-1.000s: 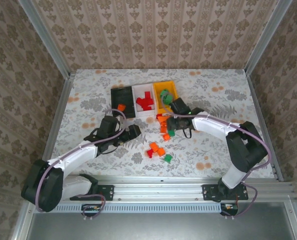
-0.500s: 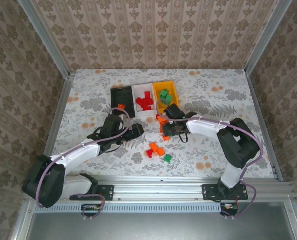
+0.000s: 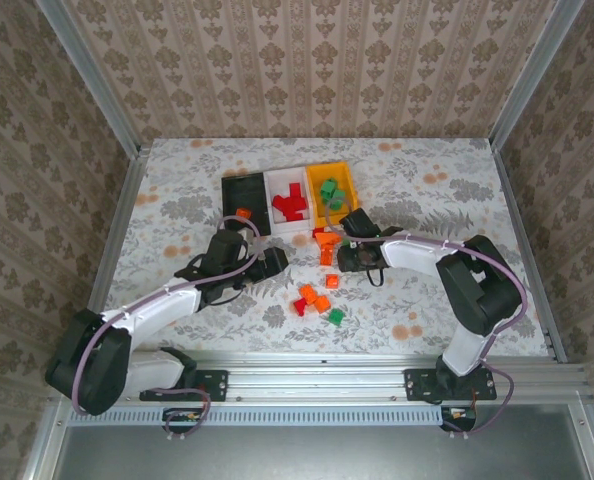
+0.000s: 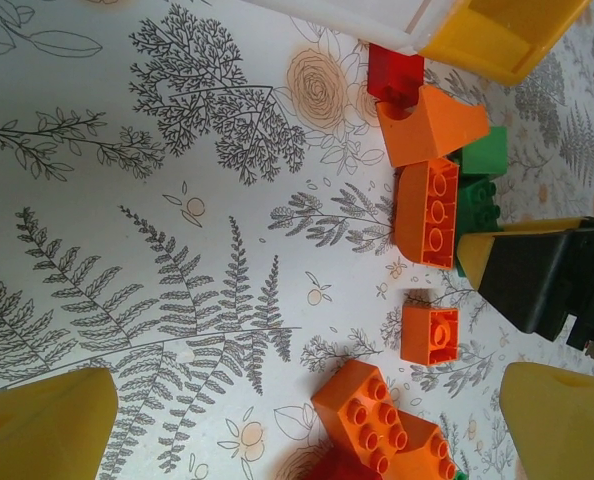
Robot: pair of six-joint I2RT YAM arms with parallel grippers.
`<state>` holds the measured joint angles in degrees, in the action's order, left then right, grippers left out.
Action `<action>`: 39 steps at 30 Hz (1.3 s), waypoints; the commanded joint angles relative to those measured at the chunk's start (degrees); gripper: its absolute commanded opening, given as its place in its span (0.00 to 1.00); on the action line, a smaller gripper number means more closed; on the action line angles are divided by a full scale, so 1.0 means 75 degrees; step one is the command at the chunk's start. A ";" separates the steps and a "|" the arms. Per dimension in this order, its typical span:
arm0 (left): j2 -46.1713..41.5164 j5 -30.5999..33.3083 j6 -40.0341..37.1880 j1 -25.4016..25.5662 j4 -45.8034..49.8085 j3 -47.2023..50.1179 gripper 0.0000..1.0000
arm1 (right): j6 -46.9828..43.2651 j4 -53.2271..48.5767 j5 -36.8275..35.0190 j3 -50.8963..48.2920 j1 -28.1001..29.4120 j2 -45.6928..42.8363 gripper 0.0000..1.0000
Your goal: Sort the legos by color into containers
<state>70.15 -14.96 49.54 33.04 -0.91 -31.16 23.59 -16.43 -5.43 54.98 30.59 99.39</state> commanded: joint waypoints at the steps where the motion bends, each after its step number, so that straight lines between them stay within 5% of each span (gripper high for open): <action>1: 0.0044 0.0044 0.0075 0.0058 -0.0122 -0.0111 1.00 | 0.0063 -0.0060 -0.0530 -0.0130 0.0011 -0.0171 0.42; 6: 0.0202 -0.0008 0.0063 0.0060 -0.0127 -0.0213 1.00 | 0.0147 -0.0051 -0.0707 -0.0038 0.0102 -0.0162 0.29; 16: 0.0276 -0.0003 0.0039 0.0060 -0.0028 -0.0257 1.00 | 0.0036 -0.0383 -0.1194 0.0560 0.0240 -0.1454 0.27; 25: 0.1278 0.0908 -0.0949 0.1033 0.1929 -0.1938 0.95 | -0.0810 -0.1112 -0.1445 0.4509 -0.0259 0.1614 0.28; 33: 0.2089 0.1070 -0.1260 0.1369 0.2339 -0.2763 0.92 | -0.0771 -0.2162 -0.1186 0.7067 -0.0559 0.3421 0.37; 39: 0.2627 0.1194 -0.1682 0.1643 0.2713 -0.3512 0.96 | -0.0973 -0.1755 -0.0825 0.6603 -0.0598 0.2703 0.59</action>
<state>88.42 -7.60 40.32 43.90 16.60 -53.41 17.63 -29.41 -13.72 105.97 26.00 124.40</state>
